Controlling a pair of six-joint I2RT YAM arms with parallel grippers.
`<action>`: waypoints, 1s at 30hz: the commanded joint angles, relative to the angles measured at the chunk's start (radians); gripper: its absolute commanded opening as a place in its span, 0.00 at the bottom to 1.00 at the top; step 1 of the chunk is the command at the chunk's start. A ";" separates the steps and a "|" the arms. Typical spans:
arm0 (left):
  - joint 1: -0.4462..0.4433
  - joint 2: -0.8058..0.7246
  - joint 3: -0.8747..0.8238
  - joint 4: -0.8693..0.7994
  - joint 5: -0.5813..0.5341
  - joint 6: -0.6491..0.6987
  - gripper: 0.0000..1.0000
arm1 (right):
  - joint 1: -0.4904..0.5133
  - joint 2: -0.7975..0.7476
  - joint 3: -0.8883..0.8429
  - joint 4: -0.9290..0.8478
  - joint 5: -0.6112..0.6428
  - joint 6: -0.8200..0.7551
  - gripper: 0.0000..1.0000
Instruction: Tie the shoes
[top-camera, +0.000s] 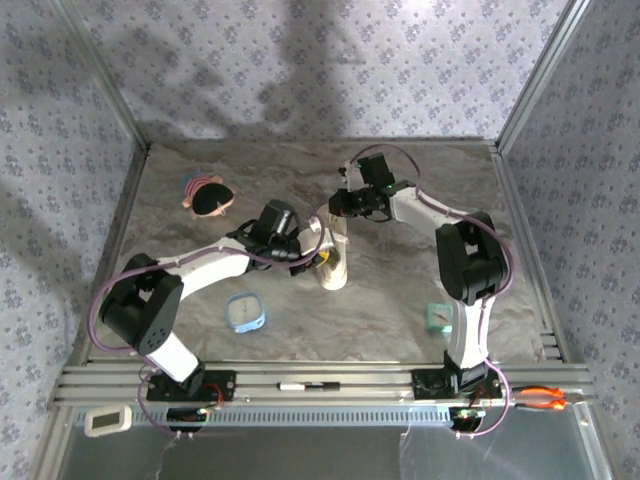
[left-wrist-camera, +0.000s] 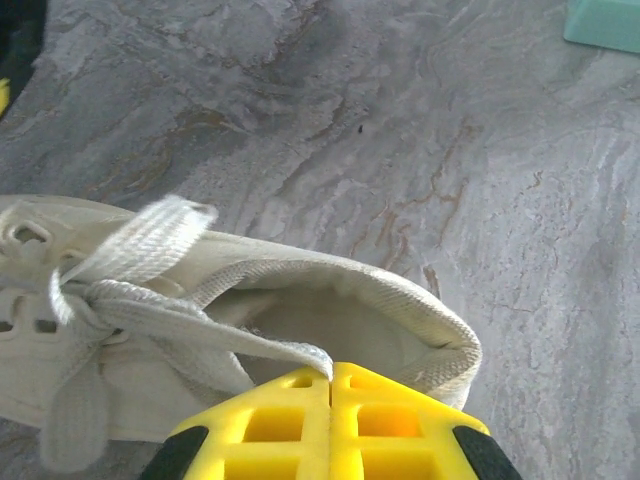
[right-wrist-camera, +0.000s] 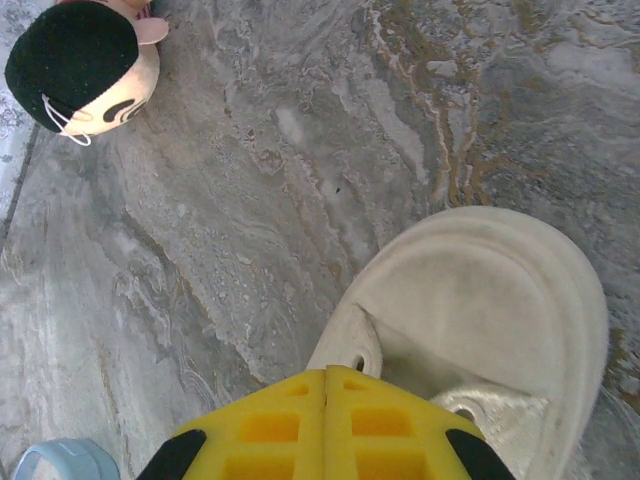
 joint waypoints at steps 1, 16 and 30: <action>-0.020 0.016 0.051 -0.040 0.015 -0.013 0.00 | 0.018 0.046 0.061 -0.013 -0.024 -0.039 0.00; -0.082 0.136 0.160 -0.046 0.020 -0.067 0.00 | 0.050 0.135 0.154 -0.017 -0.054 -0.033 0.00; -0.068 0.110 0.200 -0.046 -0.005 -0.090 0.56 | 0.005 0.052 0.200 -0.135 -0.045 -0.006 0.45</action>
